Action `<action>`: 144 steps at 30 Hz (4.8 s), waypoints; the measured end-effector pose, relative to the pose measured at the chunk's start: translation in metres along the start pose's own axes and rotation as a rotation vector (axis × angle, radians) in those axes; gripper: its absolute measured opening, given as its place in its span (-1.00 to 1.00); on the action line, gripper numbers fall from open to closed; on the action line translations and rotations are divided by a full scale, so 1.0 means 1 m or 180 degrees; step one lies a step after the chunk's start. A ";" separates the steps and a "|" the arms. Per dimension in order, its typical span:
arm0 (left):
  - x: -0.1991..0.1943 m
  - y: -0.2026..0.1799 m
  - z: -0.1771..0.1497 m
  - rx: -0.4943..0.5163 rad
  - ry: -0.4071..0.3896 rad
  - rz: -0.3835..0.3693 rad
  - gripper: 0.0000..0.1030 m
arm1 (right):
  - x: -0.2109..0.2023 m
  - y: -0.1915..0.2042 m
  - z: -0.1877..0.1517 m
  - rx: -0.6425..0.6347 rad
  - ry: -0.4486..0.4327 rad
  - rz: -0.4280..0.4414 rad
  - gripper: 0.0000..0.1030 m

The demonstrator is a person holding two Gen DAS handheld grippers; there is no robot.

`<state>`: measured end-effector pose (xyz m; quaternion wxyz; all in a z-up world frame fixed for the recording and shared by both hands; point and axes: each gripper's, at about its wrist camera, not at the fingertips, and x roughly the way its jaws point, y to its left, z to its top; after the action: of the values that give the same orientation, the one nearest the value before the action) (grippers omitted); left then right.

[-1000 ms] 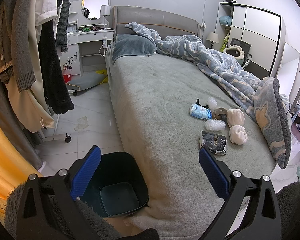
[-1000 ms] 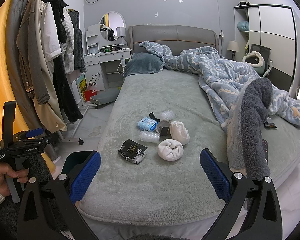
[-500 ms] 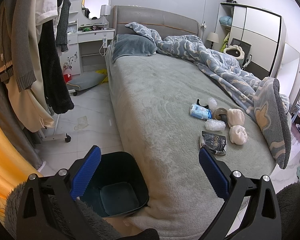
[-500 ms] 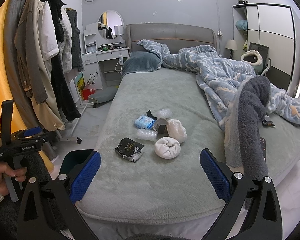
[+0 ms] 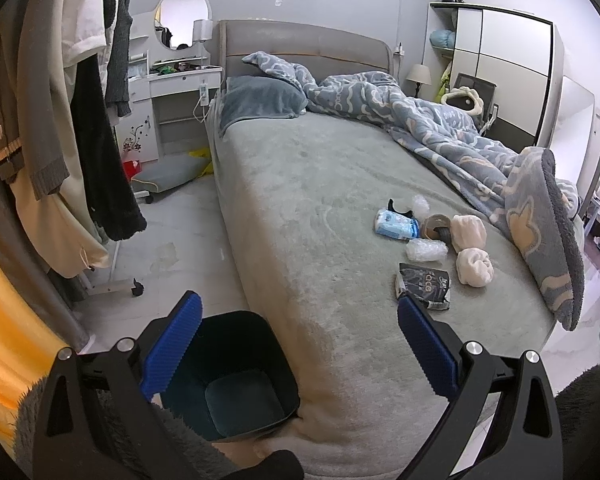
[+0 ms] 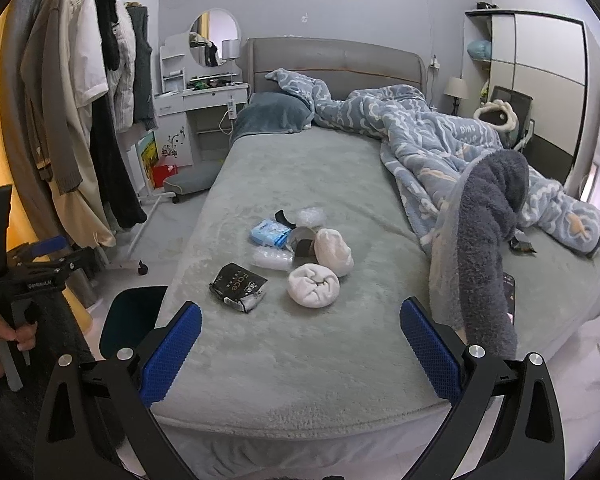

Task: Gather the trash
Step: 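Move both tools over the bed toward the black packet and white towel ball, then grasp the white towel ball with the right tool while the left tool grasps the black packet, then carry the black packet and towel ball over the green bin with both tools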

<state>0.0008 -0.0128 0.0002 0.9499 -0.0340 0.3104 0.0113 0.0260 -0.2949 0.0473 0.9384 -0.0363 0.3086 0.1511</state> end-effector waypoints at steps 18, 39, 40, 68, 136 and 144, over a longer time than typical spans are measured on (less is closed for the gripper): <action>0.030 -0.039 0.007 0.0157 0.0037 -0.0483 0.94 | 0.068 -0.024 -0.009 0.0034 0.0108 0.0091 0.95; 0.107 -0.075 0.011 0.0388 0.0374 -0.1080 0.85 | 0.140 -0.048 -0.015 0.0188 0.0564 0.0529 0.54; 0.112 -0.078 0.009 0.0415 0.0421 -0.1101 0.85 | 0.143 -0.049 -0.015 0.0183 0.0577 0.0542 0.54; 0.176 -0.121 -0.010 0.0779 0.0818 -0.1138 0.86 | 0.218 -0.037 -0.007 -0.0103 0.1032 0.0434 0.18; 0.133 0.107 -0.016 -0.0381 0.0787 -0.0220 0.36 | 0.168 0.141 0.044 0.0095 0.0459 0.1036 0.13; 0.137 0.135 -0.026 -0.0472 0.0903 -0.0119 0.36 | 0.179 0.172 0.052 0.0000 0.0461 0.1206 0.14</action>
<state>0.0901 0.1203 -0.1094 0.8915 -0.1111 0.4391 0.0117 0.1394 -0.0761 -0.0120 0.8685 0.0116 0.3766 0.3220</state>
